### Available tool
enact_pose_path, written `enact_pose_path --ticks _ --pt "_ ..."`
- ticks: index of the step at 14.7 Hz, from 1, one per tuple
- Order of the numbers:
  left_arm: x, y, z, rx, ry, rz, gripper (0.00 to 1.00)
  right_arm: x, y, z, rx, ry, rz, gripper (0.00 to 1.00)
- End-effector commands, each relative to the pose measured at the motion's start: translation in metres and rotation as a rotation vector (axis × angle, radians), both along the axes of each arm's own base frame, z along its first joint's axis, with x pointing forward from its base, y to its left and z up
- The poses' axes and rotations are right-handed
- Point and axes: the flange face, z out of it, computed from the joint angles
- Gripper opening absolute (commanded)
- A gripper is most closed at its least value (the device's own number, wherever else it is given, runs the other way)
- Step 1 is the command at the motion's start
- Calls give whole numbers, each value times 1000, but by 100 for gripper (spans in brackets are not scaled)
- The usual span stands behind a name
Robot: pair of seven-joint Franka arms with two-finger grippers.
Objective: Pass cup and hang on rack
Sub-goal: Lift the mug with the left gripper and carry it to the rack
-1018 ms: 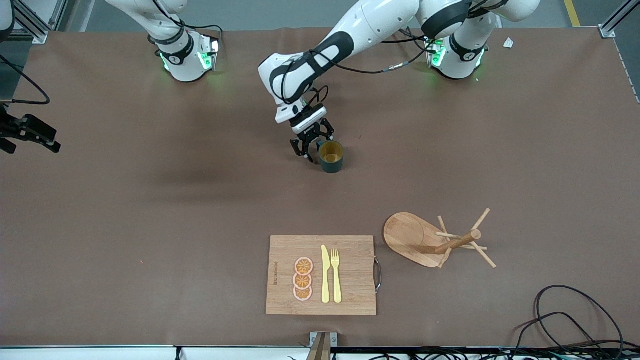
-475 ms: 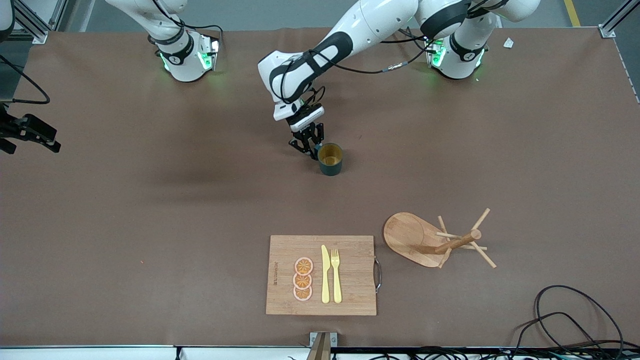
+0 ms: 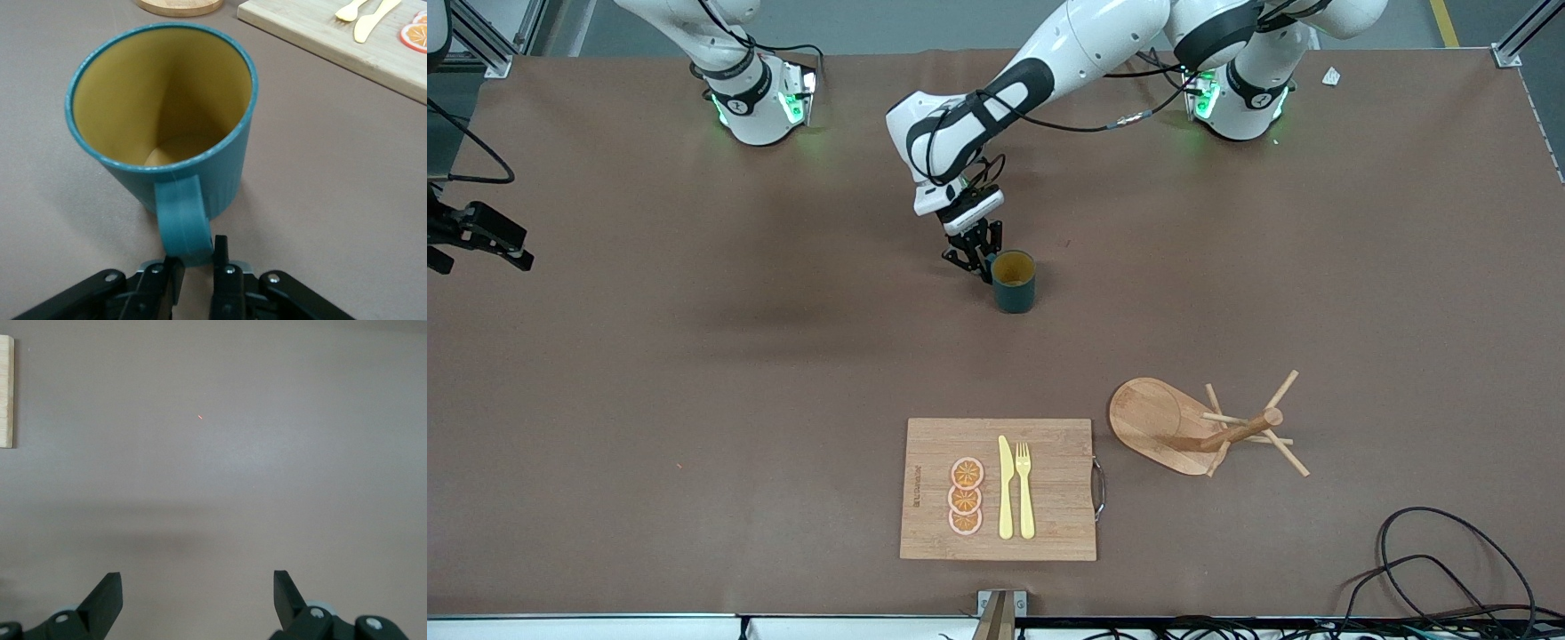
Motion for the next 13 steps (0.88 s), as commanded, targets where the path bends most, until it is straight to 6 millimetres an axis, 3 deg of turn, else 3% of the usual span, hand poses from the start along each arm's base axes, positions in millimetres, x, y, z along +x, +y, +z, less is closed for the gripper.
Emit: enact_pose_path --ticks 1,4,7,9,11,13 --pt "30 -3 27 -23 1 -8 1 -1 -4 4 15 -2 14 100" --pt "60 -3 75 -81 108 44 1 -1 -8 4 15 -2 8 100" --pt "107 17 152 -206 257 95 1 -1 -9 3 15 -1 8 100" --pt "143 42 200 -324 360 128 1 -1 -9 3 15 -2 6 100" --pt "186 81 260 -481 432 150 1 -1 -9 4 15 -2 6 100" --pt "214 115 300 -585 497 156 1 -1 -9 4 15 -2 6 100"
